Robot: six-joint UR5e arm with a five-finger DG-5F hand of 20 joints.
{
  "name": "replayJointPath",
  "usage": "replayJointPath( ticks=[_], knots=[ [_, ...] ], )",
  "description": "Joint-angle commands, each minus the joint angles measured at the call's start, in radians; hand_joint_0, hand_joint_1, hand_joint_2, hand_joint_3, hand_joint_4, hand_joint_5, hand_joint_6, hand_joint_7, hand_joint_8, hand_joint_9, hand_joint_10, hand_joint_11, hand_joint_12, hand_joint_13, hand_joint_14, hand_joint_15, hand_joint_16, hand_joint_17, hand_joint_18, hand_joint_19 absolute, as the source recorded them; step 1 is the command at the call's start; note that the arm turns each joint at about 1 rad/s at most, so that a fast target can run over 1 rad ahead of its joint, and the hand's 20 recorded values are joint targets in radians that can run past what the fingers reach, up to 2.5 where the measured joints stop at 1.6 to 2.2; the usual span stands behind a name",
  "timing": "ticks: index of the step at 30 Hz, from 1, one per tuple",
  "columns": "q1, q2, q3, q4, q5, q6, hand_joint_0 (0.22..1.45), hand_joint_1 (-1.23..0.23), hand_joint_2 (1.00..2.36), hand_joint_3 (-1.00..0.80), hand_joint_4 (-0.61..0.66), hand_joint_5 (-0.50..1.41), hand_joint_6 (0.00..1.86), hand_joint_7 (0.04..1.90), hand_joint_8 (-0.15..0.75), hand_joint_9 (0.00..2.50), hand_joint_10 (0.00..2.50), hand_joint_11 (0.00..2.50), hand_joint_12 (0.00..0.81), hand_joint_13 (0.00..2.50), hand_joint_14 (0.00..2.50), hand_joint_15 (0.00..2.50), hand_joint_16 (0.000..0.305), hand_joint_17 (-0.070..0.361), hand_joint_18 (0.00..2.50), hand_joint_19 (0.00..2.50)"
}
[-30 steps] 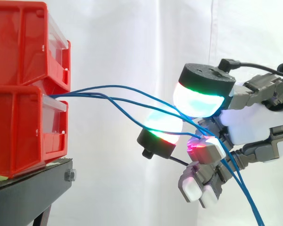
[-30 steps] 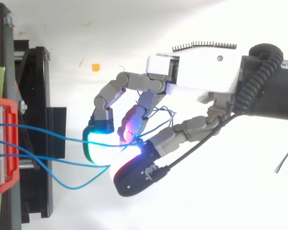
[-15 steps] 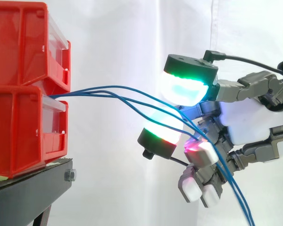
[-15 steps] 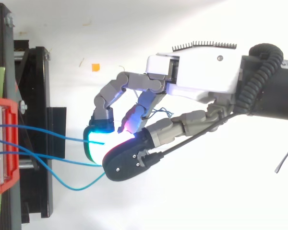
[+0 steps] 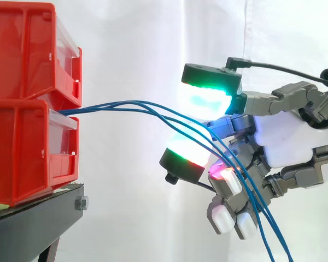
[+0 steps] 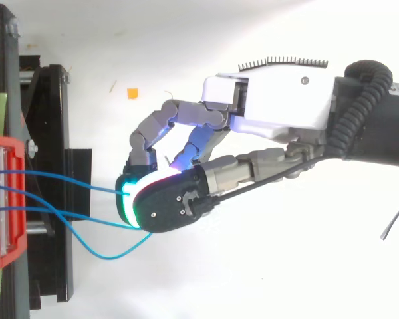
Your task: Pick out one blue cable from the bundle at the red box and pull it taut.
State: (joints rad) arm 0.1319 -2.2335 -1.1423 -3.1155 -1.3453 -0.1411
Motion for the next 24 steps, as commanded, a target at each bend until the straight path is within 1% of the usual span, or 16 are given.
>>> replayJointPath(
  ticks=[1,4,13,24],
  knots=[
    [0.0,0.0,0.0,0.0,0.0,0.0,0.62,-0.42,1.01,-0.4,-0.01,-0.14,0.88,0.94,0.239,1.05,0.02,0.7,0.346,0.91,0.02,0.49,0.047,0.107,0.79,0.61],
    [0.0,0.0,0.0,0.0,0.0,0.0,0.61,-0.45,1.01,-0.32,0.01,-0.13,0.88,0.95,0.25,1.06,0.02,0.7,0.351,0.91,0.02,0.49,0.048,0.107,0.79,0.61],
    [0.0,0.0,0.0,0.0,0.0,0.0,0.61,-0.55,1.01,-0.23,0.04,-0.13,0.88,0.97,0.273,1.07,0.02,0.69,0.37,0.94,0.02,0.48,0.052,0.116,0.84,0.58],
    [0.0,0.0,0.0,0.0,0.0,0.0,0.61,-0.61,1.01,-0.21,0.06,-0.15,0.91,0.89,0.286,1.05,0.02,0.75,0.372,0.94,0.02,0.48,0.053,0.118,0.85,0.56]
  ],
)
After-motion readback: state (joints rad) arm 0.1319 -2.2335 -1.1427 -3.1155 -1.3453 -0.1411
